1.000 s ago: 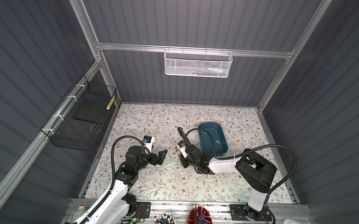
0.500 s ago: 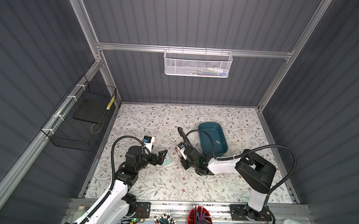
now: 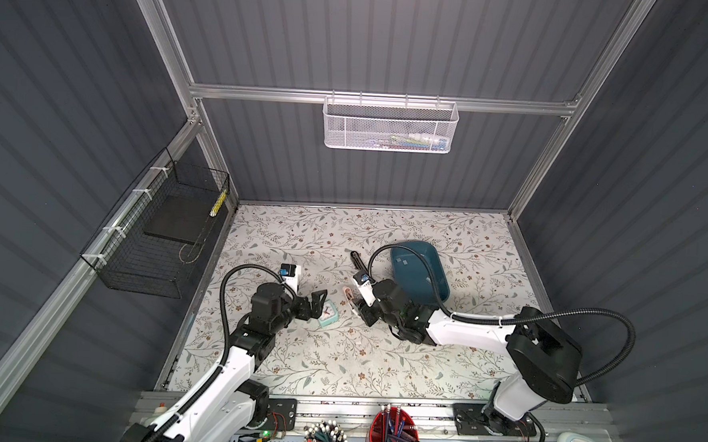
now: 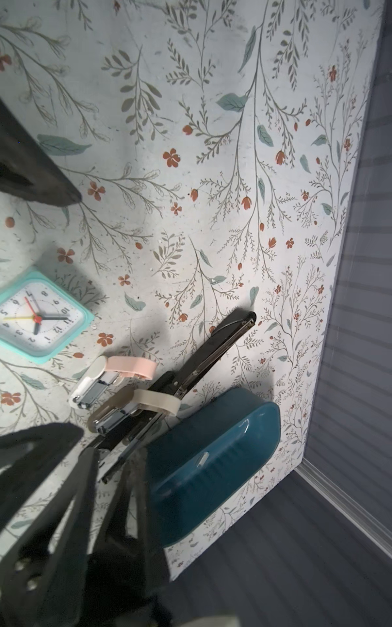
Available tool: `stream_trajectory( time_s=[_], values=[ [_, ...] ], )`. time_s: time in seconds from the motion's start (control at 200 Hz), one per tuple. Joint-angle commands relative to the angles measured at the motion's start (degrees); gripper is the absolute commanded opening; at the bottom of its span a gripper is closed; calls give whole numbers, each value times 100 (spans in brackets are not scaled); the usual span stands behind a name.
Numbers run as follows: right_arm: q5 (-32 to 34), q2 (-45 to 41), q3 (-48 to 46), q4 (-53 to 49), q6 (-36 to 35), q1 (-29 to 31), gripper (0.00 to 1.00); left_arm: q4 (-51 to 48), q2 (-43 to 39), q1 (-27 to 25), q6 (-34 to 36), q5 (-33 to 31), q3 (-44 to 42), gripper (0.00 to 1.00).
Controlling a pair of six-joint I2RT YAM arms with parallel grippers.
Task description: Load the staples into the stapler
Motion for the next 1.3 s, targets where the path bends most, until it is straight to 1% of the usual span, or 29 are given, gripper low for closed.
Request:
stream_trajectory(
  time_s=[0.0, 0.1, 0.155, 0.19, 0.28, 0.39, 0.485, 0.665, 0.68, 0.73, 0.935, 1.136, 1.291],
  values=[
    [-253, 77, -333, 189, 118, 19, 47, 861, 569, 8, -619, 235, 341, 100],
    [-273, 126, -526, 506, 157, 51, 50, 1430, 1230, 7, -752, 291, 503, 100],
    [-244, 110, -675, 745, 227, 46, 52, 1466, 1520, 7, -765, 344, 715, 100],
    [-279, 93, -784, 918, 233, 50, 56, 1401, 1677, 7, -756, 398, 855, 100],
    [-337, 142, -833, 932, 287, 49, 58, 1500, 1936, 7, -557, 902, 1040, 100],
    [-531, 314, -905, 1025, 488, 47, 58, 1564, 1918, 7, -526, 938, 1011, 100],
    [-677, 380, -1042, 1230, 664, 44, 56, 1421, 1900, 7, -471, 922, 1036, 100],
    [-744, 510, -1057, 1337, 782, 10, 55, 1159, 2086, 7, -446, 999, 1115, 100],
    [-752, 519, -1062, 1342, 799, 15, 55, 1148, 2102, 7, -445, 1167, 1121, 100],
    [-791, 542, -1097, 1423, 838, 0, 55, 1136, 2140, 7, -445, 1258, 1130, 100],
    [-897, 805, -1154, 1631, 1009, -46, 49, 948, 2168, 0, -364, 1295, 1176, 100],
    [-557, 877, -1136, 1546, 1078, -142, 50, 925, 2350, 5, -274, 1451, 1290, 100],
    [-392, 1034, -1029, 1403, 1004, -193, 50, 980, 2473, -1, -243, 1539, 1349, 100]
  ],
)
